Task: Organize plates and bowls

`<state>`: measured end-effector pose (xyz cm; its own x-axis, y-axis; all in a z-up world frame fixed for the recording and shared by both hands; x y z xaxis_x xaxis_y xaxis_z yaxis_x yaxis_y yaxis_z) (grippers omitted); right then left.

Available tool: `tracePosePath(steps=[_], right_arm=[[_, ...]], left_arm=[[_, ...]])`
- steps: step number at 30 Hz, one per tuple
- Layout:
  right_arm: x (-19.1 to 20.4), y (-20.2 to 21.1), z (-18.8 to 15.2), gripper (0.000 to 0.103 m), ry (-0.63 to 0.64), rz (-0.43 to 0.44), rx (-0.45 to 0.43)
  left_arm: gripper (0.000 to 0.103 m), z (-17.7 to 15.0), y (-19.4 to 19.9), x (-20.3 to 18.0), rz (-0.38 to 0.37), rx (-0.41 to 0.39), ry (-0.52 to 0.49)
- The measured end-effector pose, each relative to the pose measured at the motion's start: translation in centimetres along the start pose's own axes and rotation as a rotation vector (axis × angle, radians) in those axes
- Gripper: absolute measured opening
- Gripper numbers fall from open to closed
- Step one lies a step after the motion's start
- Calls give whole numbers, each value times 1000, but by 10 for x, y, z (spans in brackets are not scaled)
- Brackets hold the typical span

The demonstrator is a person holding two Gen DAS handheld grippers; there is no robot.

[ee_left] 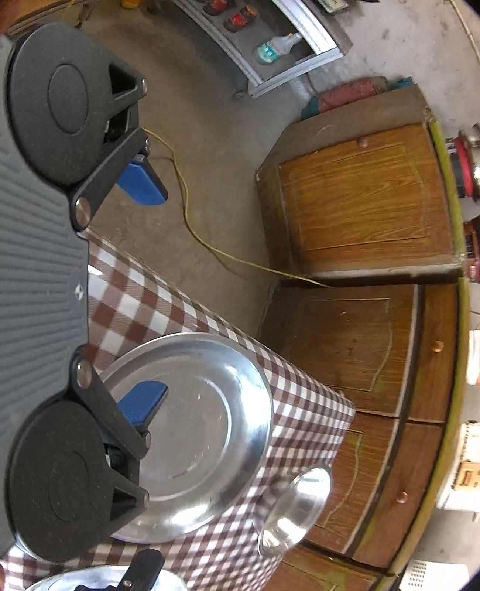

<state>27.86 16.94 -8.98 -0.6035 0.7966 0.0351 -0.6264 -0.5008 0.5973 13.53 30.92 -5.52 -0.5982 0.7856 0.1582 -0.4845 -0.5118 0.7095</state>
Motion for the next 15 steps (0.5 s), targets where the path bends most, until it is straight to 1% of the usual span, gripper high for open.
tracePosePath(steps=[5, 7, 10, 11, 12, 14, 15], right_arm=[[-6, -33, 5, 102, -15, 0, 39], [-10, -47, 7, 102, -16, -25, 62], [-20, -65, 6, 102, -32, -58, 102], [-23, -71, 6, 102, -39, -70, 119], [-25, -74, 4, 102, -42, -70, 132], [-27, -81, 2, 102, -50, -53, 153], [-28, -85, 0, 102, -59, -45, 163]], left_arm=[[95, 7, -26, -3, -9, 20, 0], [93, 9, -33, -6, -15, 21, -10], [85, 10, -40, -10, -26, 23, -24], [81, 10, -42, -11, -30, 23, -28], [75, 11, -44, -12, -32, 23, -29], [72, 12, -49, -13, -43, 25, -19], [68, 13, -49, -13, -55, 21, -12]])
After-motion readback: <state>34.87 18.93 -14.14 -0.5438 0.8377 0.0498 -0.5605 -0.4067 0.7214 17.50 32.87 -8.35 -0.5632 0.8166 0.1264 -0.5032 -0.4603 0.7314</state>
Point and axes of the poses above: each gripper's, at about its wrist camera, not at the fingertips, and y roughly against the way its jaws point, x to its left, z to its top, the point moved 4 cm from there along -y, roughly the way its jaws point, and after that the axes turned 8 degrees about z, right-handed, at the moved point
